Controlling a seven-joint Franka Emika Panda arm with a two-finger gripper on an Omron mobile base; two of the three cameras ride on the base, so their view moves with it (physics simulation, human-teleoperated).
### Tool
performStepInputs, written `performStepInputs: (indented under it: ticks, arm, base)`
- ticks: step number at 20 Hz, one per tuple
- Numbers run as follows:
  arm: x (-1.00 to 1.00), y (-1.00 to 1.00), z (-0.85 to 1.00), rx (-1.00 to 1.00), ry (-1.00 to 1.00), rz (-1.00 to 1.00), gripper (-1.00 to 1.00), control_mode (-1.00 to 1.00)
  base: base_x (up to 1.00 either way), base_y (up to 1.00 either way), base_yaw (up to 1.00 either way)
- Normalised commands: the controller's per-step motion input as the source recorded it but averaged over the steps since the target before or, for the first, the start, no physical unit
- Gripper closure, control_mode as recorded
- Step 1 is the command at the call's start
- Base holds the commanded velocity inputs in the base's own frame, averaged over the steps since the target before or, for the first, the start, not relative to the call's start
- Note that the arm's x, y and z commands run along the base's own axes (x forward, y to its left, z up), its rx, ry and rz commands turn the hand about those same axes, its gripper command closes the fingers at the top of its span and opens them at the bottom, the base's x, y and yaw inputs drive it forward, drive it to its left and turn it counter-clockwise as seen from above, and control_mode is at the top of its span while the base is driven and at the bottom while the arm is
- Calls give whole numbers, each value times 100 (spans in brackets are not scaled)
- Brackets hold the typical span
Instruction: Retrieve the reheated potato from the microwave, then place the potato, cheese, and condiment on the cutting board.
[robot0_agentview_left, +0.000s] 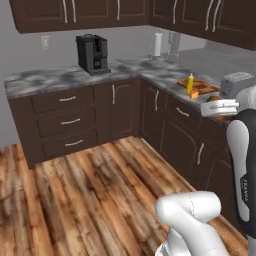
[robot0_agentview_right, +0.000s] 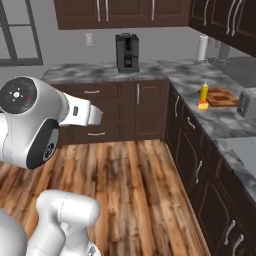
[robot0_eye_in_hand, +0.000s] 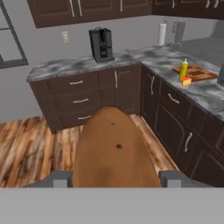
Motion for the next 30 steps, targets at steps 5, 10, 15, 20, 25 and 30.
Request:
performStepInputs:
  ticks: [5, 10, 15, 20, 25, 30]
  arm:
    - [0, 0, 0, 0, 0, 0, 100, 100]
    - [0, 0, 0, 0, 0, 0, 100, 100]
    - [0, 0, 0, 0, 0, 0, 100, 100]
    - [0, 0, 0, 0, 0, 0, 100, 100]
    - [0, 0, 0, 0, 0, 0, 100, 100]
    - [0, 0, 0, 0, 0, 0, 100, 100]
  base:
    - [91, -8, 1]
    - [85, -7, 0]
    - [77, -4, -6]
    - [68, 0, -21]
    - [57, 0, -37]
    - [46, 0, -53]
